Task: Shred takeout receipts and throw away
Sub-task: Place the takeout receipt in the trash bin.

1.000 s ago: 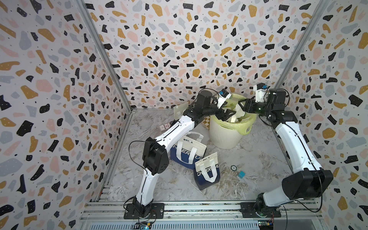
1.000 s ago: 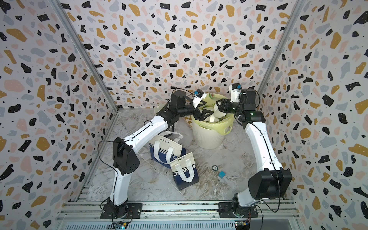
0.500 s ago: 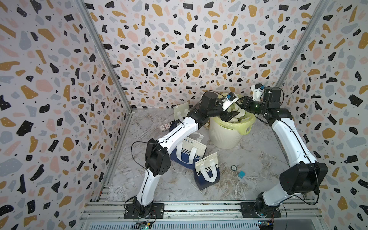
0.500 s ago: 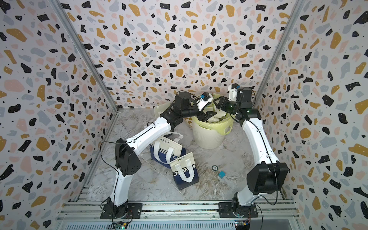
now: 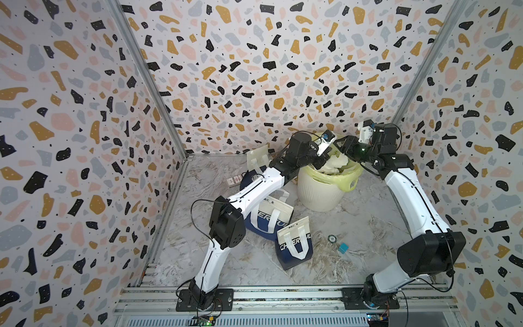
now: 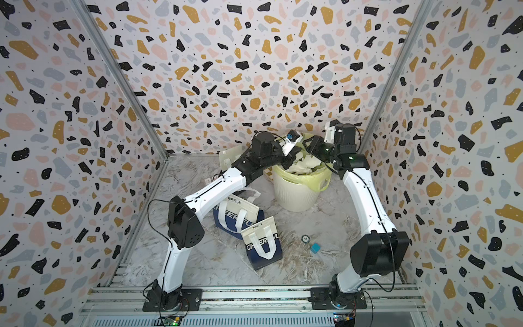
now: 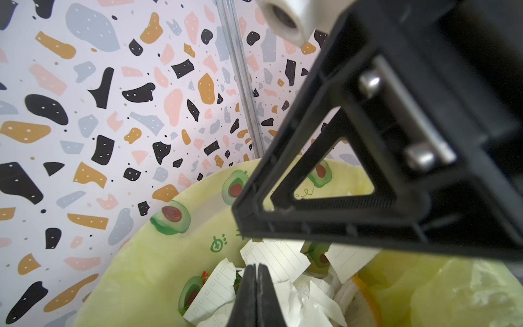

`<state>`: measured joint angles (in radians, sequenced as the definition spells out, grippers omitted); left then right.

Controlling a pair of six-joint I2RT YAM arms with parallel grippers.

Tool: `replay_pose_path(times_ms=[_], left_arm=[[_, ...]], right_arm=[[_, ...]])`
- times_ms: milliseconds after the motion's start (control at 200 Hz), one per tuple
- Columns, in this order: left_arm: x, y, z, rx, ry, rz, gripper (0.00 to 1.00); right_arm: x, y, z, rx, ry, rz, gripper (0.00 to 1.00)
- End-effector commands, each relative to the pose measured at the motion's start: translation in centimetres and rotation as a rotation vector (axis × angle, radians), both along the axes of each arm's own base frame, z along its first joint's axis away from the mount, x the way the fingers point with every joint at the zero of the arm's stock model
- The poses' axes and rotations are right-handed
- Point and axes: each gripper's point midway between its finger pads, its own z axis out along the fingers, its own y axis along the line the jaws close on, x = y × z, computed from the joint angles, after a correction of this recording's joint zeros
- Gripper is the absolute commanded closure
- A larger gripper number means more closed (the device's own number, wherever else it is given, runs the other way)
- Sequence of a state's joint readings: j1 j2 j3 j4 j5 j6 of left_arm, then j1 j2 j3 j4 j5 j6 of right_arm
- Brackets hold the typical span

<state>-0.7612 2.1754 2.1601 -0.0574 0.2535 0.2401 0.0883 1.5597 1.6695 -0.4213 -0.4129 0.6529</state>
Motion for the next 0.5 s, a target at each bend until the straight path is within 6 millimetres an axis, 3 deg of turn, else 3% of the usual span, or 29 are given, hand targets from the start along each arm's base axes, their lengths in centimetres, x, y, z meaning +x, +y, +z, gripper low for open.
replay_pose_path(times_ms=[0, 60, 135, 301, 496], left_arm=[[-0.1, 0.1, 2.1, -0.030, -0.051, 0.005, 0.75], [-0.4, 0.2, 3.0, -0.062, -0.053, -0.003, 0.46], [-0.9, 0.4, 5.2, -0.122, -0.065, -0.012, 0.35], [-1.1, 2.8, 10.8, -0.267, -0.086, 0.014, 0.25], [-1.5, 6.4, 15.0, -0.340, -0.102, 0.079, 0.20]], right_arm=[[-1.9, -2.7, 5.3, -0.050, -0.135, -0.092, 0.49], [-2.1, -3.3, 5.8, -0.086, -0.159, -0.110, 0.48], [-2.4, -3.8, 6.0, -0.126, -0.183, -0.125, 0.46], [-3.3, -5.2, 6.0, -0.211, -0.235, -0.152, 0.42], [-4.3, -7.3, 5.9, -0.317, -0.299, -0.209, 0.42]])
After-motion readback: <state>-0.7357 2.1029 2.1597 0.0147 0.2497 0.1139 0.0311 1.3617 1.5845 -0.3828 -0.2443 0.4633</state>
